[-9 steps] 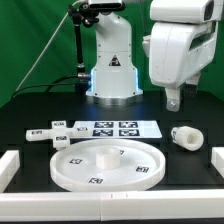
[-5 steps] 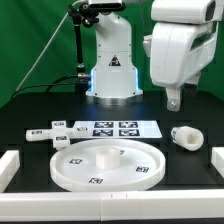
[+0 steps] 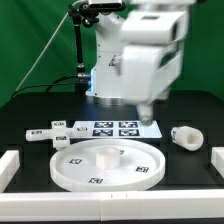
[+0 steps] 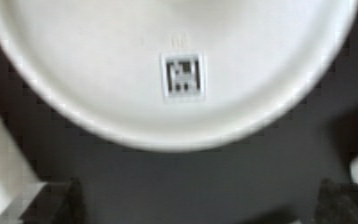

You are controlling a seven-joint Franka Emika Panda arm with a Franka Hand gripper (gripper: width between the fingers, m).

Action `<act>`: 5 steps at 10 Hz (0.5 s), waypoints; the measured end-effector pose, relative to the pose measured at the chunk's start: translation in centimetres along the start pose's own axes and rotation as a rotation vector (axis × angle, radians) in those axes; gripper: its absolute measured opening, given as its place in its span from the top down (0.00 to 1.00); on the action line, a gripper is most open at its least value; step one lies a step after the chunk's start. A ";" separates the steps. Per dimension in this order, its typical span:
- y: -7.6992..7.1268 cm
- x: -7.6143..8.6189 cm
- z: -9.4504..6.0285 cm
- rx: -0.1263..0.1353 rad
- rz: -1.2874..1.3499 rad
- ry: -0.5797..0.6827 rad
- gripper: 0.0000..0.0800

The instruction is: Assemble round table

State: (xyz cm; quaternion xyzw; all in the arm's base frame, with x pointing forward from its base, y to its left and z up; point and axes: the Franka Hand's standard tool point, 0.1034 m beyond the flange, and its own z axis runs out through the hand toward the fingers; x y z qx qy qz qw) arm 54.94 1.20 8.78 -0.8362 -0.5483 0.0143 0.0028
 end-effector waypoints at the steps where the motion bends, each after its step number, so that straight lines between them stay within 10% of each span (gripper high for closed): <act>1: 0.5 -1.6 1.4 -0.002 -0.014 0.010 0.19; 5: 1.0 -3.4 3.1 0.013 -0.038 0.011 0.19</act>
Offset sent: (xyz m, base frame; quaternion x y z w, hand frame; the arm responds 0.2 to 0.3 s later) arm 0.0000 0.0000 0.0000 0.0000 0.0000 0.0000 1.0000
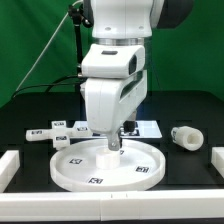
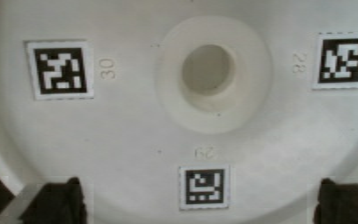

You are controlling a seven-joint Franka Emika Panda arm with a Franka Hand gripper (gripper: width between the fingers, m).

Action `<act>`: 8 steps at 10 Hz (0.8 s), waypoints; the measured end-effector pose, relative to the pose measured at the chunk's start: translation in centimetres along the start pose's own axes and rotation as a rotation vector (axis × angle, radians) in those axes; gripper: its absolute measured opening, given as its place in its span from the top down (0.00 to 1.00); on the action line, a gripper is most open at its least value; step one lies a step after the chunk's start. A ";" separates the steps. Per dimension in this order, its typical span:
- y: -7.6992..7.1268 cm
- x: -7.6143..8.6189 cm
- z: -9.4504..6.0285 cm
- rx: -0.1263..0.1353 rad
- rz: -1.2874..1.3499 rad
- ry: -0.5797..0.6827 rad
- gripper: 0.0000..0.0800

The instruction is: Assemble round table

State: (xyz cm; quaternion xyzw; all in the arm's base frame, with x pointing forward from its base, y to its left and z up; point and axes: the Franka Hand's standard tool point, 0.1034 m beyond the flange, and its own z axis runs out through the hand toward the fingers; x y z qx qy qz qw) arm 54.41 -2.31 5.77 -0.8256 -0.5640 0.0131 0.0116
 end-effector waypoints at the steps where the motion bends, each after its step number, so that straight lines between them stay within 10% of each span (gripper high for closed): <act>1: 0.0 -0.2 0.2 0.001 -0.004 0.000 0.19; 8: -0.9 -3.1 5.0 0.045 -0.010 -0.002 0.19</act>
Offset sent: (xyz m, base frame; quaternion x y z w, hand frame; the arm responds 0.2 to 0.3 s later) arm -0.0118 -0.0195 -0.0379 0.0205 0.0266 -0.0037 0.9994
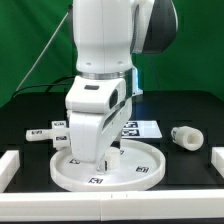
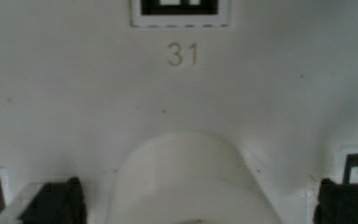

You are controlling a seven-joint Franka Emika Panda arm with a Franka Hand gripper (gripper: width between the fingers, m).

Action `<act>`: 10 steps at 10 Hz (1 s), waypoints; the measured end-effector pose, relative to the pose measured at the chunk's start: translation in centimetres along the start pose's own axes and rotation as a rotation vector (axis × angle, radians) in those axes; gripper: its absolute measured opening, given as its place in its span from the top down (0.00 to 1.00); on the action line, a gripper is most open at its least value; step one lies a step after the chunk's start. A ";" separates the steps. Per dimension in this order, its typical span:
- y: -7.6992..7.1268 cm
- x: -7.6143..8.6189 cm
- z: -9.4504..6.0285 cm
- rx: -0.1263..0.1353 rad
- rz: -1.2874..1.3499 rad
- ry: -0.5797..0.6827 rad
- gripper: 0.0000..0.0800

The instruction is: Assemble round table

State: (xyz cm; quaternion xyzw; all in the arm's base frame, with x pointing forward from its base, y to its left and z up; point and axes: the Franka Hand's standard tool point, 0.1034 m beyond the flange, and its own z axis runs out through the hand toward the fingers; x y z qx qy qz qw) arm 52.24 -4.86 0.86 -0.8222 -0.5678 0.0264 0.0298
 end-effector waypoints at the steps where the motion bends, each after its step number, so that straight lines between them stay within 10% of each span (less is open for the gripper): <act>1: 0.0 0.0 0.0 0.000 0.000 0.000 0.19; 4: 0.1 0.0 -0.1 -0.002 0.000 0.000 0.49; 10: -0.1 1.8 -0.1 -0.001 0.009 0.007 0.49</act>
Offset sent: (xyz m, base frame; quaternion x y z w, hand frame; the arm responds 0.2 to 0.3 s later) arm 0.0000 0.0000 0.0000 0.0000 0.0000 0.0000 1.0000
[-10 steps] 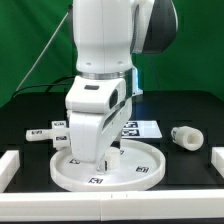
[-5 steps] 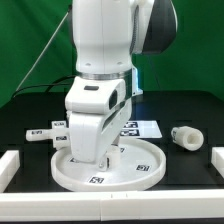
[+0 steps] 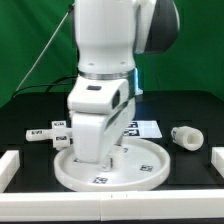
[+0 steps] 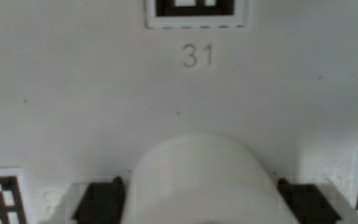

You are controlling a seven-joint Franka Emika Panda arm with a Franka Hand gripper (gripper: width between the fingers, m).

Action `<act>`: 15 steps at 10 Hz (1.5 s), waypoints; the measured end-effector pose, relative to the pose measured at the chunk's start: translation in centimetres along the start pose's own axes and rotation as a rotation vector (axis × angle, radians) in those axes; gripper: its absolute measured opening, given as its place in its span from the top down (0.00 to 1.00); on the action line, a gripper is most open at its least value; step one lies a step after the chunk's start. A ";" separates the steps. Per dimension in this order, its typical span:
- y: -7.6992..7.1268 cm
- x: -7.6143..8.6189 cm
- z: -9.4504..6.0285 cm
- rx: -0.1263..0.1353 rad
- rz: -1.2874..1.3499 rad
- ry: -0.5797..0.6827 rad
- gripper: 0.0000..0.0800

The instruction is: Assemble round table

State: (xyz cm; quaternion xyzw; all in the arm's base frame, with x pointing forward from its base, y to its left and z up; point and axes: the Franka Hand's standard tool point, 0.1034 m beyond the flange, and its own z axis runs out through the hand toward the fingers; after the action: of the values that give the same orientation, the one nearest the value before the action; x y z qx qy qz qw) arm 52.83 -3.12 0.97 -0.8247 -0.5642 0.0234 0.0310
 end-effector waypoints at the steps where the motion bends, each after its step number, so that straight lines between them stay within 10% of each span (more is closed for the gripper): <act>1: 0.1 1.9 0.0 -0.005 -0.025 0.006 0.49; 5: -0.2 5.6 0.1 -0.017 -0.014 0.014 0.49; 12: 0.9 7.3 0.0 -0.031 -0.015 0.033 0.49; 15: 0.9 7.3 0.0 -0.031 -0.015 0.033 0.21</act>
Offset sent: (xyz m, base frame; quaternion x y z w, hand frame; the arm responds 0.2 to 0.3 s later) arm 0.0138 0.0464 -0.0036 0.0106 0.0036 0.0316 0.9994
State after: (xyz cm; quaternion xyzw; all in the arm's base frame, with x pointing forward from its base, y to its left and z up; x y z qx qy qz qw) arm 56.28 3.33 0.84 -0.8211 -0.5701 0.0008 0.0279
